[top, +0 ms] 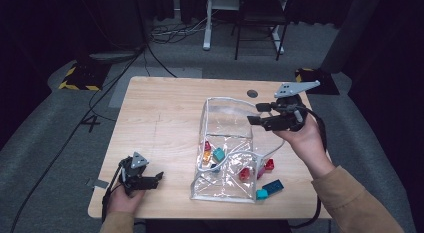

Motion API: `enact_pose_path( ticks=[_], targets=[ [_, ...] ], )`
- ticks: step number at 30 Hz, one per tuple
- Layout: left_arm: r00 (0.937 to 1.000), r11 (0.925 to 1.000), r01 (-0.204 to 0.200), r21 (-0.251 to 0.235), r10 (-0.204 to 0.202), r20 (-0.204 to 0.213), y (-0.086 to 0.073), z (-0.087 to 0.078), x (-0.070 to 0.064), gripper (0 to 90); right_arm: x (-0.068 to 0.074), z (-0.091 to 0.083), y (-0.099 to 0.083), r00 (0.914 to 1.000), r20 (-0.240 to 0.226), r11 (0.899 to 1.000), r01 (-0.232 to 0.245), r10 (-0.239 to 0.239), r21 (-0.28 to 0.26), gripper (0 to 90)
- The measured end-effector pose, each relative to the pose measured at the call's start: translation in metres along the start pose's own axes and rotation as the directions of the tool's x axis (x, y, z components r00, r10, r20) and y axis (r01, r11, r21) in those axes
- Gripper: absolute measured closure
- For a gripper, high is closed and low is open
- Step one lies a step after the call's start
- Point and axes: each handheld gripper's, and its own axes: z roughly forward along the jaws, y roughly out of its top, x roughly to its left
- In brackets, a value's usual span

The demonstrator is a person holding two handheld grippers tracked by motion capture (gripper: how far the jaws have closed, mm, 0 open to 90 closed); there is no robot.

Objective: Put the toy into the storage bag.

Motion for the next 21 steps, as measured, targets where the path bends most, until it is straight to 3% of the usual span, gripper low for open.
enact_pose_path(
  ticks=[7, 21],
  targets=[
    [1.0000, 1.0000, 0.000, -0.001, 0.000, 0.000, 0.000, 0.000, 0.000, 15.6, -0.011, -0.030, -0.012, 0.9985, 0.052, 0.999, -0.015, 0.017, -0.029, 42.2],
    [1.0000, 1.0000, 0.001, 0.000, -0.001, 0.000, 0.000, 0.000, 0.000, 15.6, -0.033, -0.063, -0.039, 0.9892, 0.133, 0.998, -0.059, 0.062, -0.021, 42.3]
  ],
)
